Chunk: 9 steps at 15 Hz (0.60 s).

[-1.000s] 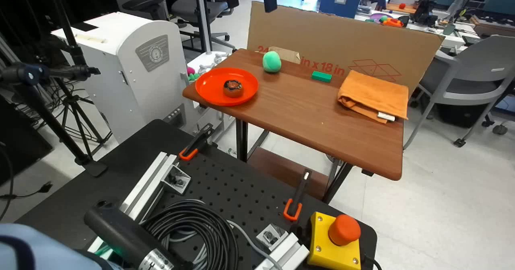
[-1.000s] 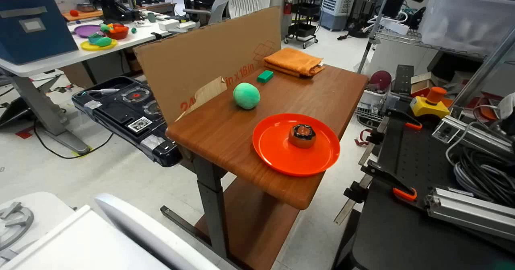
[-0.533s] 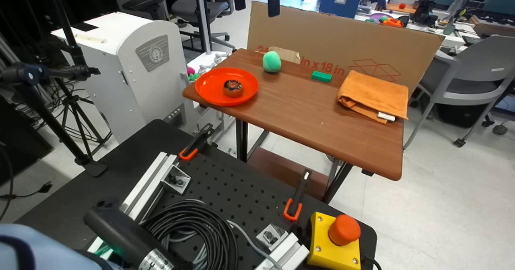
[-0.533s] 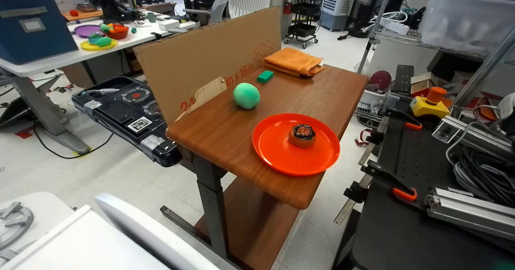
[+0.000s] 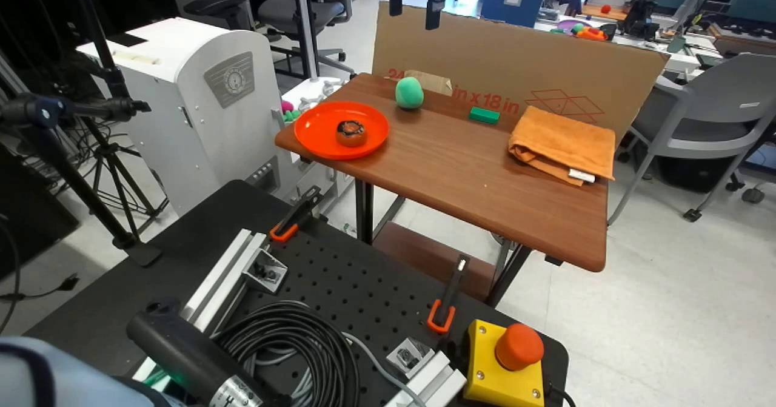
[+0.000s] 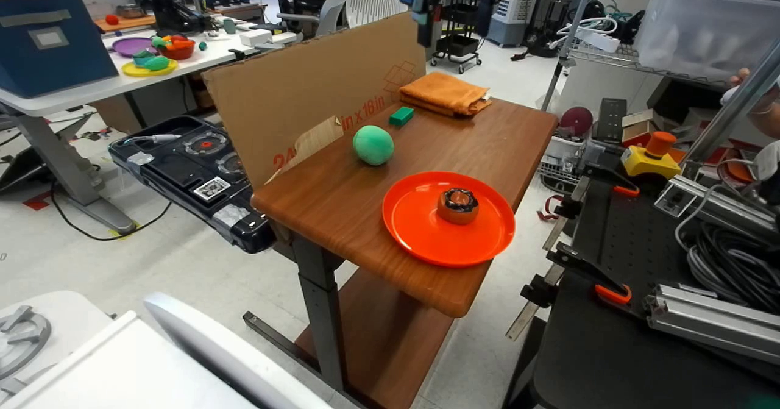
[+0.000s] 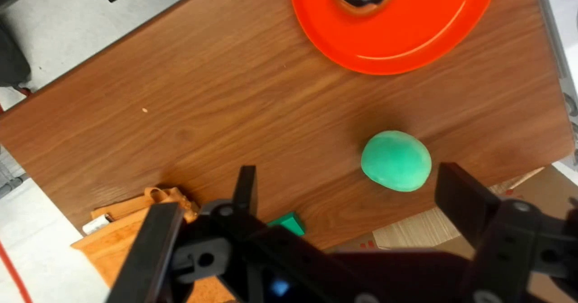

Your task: Move the green plush toy forwards

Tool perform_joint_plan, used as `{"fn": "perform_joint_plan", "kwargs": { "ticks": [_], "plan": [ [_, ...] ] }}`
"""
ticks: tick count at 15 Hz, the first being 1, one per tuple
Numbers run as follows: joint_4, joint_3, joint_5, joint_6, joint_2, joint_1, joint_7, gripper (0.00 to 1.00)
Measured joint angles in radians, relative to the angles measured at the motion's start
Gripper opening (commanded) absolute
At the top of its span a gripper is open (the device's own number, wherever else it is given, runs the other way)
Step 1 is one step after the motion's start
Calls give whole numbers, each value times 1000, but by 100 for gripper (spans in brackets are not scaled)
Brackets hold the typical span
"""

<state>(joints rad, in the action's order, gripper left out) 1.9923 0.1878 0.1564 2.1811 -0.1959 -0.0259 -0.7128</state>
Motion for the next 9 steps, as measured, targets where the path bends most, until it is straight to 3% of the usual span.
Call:
{"fn": "perform_joint_plan", "kwargs": {
  "ticks": [4,9],
  "plan": [
    [-195,-66,10,-15,-200,-91,-57,100],
    [-437,-115,-6,-118,-413,-172,-89,100]
  ]
}}
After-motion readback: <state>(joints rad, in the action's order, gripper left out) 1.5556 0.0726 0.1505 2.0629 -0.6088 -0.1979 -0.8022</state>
